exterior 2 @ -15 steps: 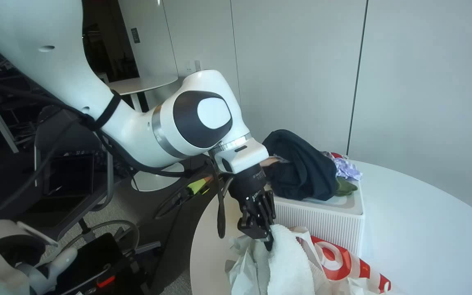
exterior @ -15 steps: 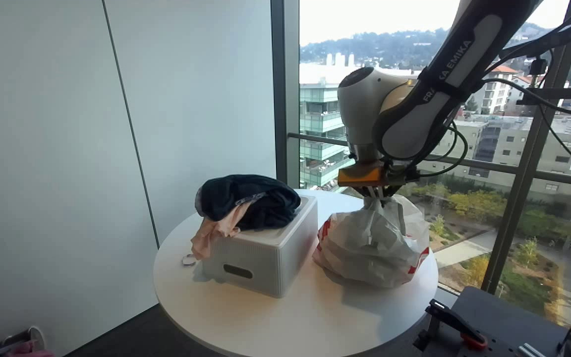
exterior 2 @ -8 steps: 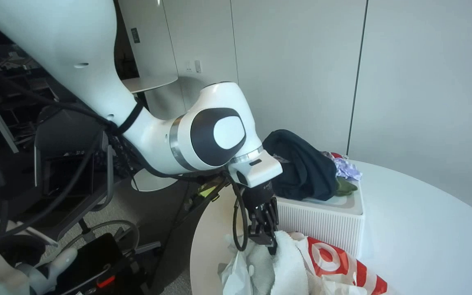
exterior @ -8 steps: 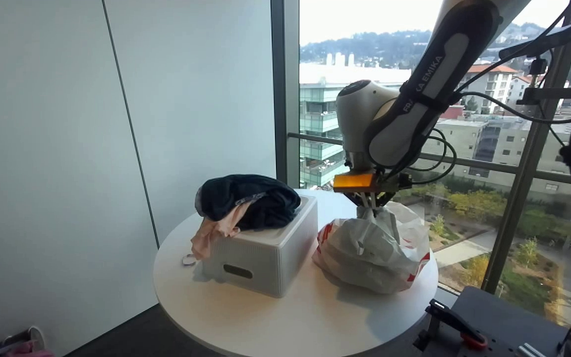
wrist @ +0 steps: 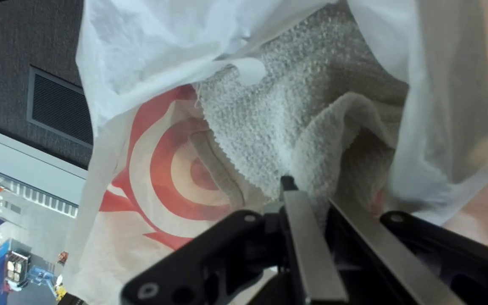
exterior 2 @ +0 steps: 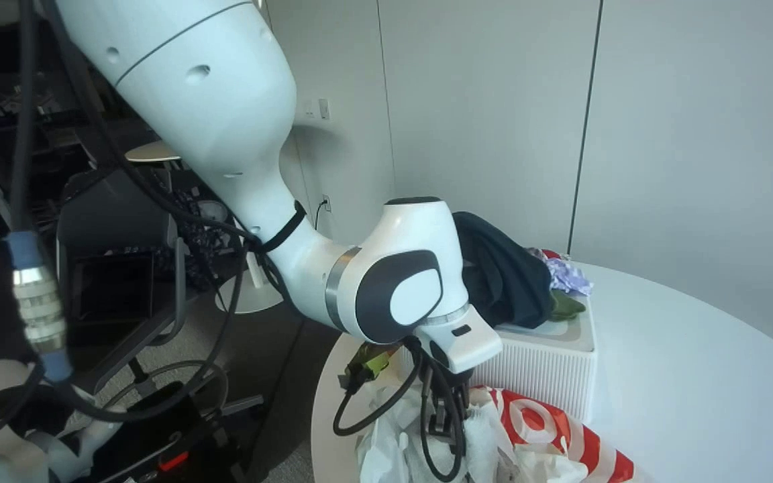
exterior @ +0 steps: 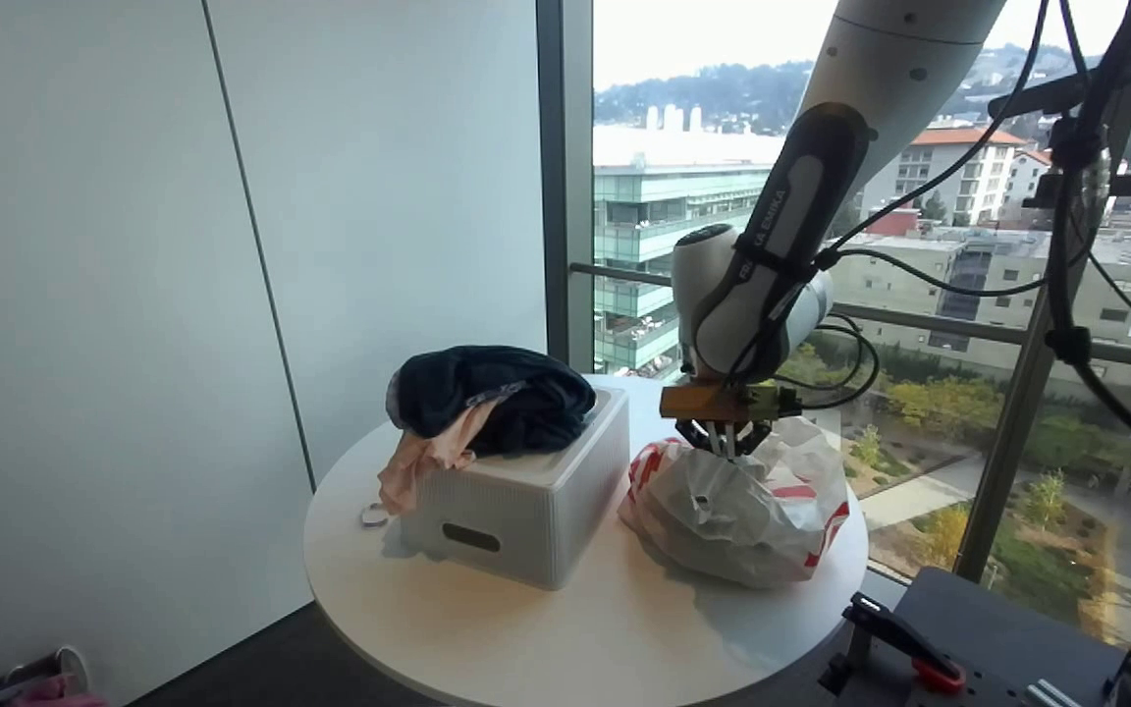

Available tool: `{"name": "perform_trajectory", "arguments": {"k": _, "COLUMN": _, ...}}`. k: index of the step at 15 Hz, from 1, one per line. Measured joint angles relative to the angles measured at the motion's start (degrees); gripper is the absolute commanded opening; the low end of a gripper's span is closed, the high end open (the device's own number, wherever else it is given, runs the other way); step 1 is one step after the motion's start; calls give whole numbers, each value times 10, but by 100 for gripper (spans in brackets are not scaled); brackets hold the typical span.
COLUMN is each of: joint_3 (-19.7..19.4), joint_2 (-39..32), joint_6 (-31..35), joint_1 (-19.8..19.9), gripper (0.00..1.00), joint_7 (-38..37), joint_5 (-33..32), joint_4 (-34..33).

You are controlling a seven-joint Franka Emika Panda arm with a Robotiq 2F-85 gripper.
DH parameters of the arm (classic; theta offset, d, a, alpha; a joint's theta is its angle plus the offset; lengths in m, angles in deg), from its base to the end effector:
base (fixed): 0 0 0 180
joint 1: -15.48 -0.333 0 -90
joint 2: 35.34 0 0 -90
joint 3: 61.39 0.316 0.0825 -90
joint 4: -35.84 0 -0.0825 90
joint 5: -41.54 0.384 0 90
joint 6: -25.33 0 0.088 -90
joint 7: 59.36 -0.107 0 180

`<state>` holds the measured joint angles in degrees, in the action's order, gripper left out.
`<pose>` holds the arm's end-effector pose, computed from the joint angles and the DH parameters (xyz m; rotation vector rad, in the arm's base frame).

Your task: Put some of the items on the white basket inside the plastic bag

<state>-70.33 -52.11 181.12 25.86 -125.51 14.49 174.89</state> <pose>0.4644 -0.1488 0.1876 2.5243 -1.4664 0.1297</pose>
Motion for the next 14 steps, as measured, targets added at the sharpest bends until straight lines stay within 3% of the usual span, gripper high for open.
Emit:
{"name": "perform_trajectory", "arguments": {"k": 2, "joint_3": -8, "joint_2": -4, "joint_6": 2, "joint_1": -8, "gripper": 55, "joint_7": 33, "joint_5": 34, "joint_4": -1}}
{"name": "perform_trajectory", "arguments": {"k": 5, "joint_3": -41, "joint_2": 17, "joint_6": -2, "joint_1": -42, "gripper": 77, "joint_7": 43, "joint_5": 30, "joint_4": -3}}
{"name": "perform_trajectory", "arguments": {"k": 8, "joint_3": -89, "joint_2": 69, "joint_6": -23, "joint_1": -91, "gripper": 100, "joint_7": -3, "joint_5": -71, "joint_4": -7}}
{"name": "perform_trajectory", "arguments": {"k": 11, "joint_3": -93, "joint_2": 109, "joint_6": -32, "joint_1": -99, "gripper": 100, "joint_7": -73, "joint_5": -173, "joint_4": -20}}
{"name": "perform_trajectory", "arguments": {"k": 14, "joint_3": -73, "joint_2": 107, "joint_6": -18, "joint_1": -92, "gripper": 100, "joint_7": -92, "joint_5": -191, "joint_4": -36}}
